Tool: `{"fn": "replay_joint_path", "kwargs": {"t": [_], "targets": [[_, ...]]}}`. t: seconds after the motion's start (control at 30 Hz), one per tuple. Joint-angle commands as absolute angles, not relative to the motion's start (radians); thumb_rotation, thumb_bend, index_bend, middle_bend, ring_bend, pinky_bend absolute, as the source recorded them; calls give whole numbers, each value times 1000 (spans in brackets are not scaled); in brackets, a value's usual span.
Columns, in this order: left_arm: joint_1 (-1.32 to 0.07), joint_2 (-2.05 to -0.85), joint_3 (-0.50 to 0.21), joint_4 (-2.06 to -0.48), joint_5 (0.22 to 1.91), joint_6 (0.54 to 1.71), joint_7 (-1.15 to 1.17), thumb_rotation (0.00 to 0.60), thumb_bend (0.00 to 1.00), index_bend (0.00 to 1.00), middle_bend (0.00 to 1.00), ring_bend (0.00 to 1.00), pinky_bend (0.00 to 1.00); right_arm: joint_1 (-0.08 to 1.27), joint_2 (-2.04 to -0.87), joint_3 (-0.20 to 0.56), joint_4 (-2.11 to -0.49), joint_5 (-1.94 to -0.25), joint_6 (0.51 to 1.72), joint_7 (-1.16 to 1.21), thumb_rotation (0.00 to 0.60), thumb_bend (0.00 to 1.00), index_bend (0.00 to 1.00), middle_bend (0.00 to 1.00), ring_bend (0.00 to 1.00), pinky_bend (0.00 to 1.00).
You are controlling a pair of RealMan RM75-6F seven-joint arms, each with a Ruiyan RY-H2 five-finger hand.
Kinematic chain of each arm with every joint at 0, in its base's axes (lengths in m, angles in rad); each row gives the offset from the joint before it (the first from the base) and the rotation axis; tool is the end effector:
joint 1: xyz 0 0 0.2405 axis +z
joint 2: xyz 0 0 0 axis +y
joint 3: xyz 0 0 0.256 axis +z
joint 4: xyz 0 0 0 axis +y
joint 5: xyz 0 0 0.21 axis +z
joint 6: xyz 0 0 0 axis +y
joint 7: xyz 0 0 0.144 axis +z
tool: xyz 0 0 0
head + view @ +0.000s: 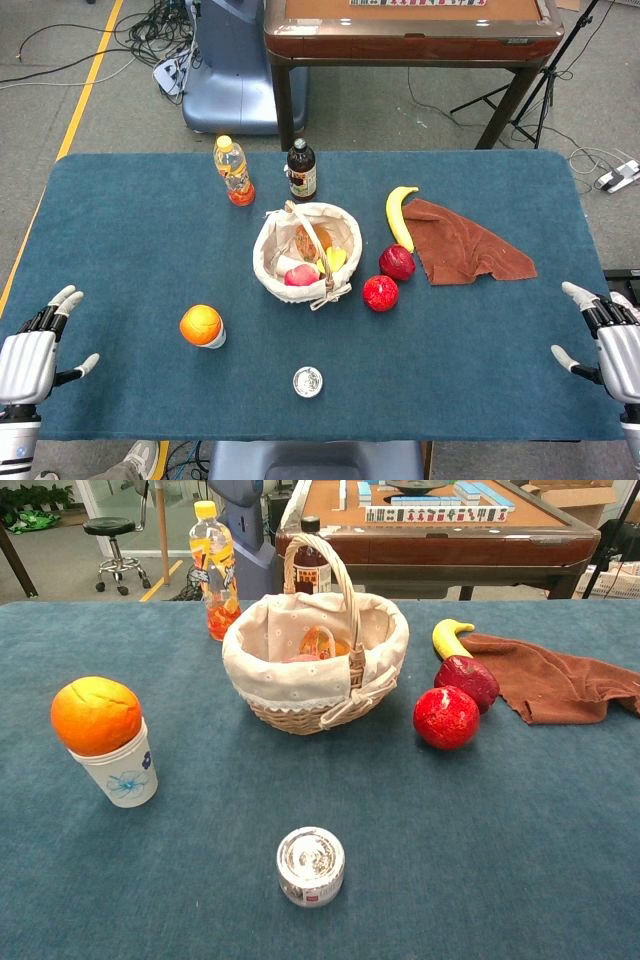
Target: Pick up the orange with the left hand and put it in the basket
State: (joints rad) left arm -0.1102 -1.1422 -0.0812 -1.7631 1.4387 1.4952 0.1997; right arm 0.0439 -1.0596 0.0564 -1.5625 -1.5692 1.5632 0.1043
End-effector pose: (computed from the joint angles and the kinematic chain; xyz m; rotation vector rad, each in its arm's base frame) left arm -0.2785 0.1915 0.1477 -1.3533 -0.8753 -0.8996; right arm -0.3170 -0.1697 0.1900 1.3762 -0.8332 0.9635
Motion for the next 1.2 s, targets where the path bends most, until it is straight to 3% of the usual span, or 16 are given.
{"fn": "replay_joint_path", "kwargs": {"t": [0.03, 0.27, 0.53, 1.07, 1.2], "targets": [[-133, -1117, -76, -1765, 1467, 1458, 152, 600, 173, 169, 102, 218, 317, 44, -1051, 65, -1567, -1565, 1571, 105, 600, 165, 148, 220, 202, 313], [-226, -1059, -45, -1737, 1603, 1339, 33, 600, 173, 169, 102, 218, 305, 45, -1027, 89, -1582, -1555, 1593, 114, 600, 165, 148, 220, 202, 313], [-341, -1082, -37, -1707, 1697, 1225, 36, 600, 173, 168, 102, 214, 299, 46, -1016, 91, -1593, -1554, 1590, 110, 600, 169, 148, 220, 202, 313], [-497, -1134, -77, -1741, 1592, 1018, 117, 600, 173, 187, 104, 212, 288, 40, -1030, 86, -1576, -1536, 1577, 119, 600, 171, 148, 220, 202, 313], [-517, -1144, -84, -1733, 1567, 1002, 111, 600, 173, 231, 163, 230, 288, 37, -1034, 85, -1571, -1529, 1574, 121, 600, 171, 148, 220, 202, 313]]}}
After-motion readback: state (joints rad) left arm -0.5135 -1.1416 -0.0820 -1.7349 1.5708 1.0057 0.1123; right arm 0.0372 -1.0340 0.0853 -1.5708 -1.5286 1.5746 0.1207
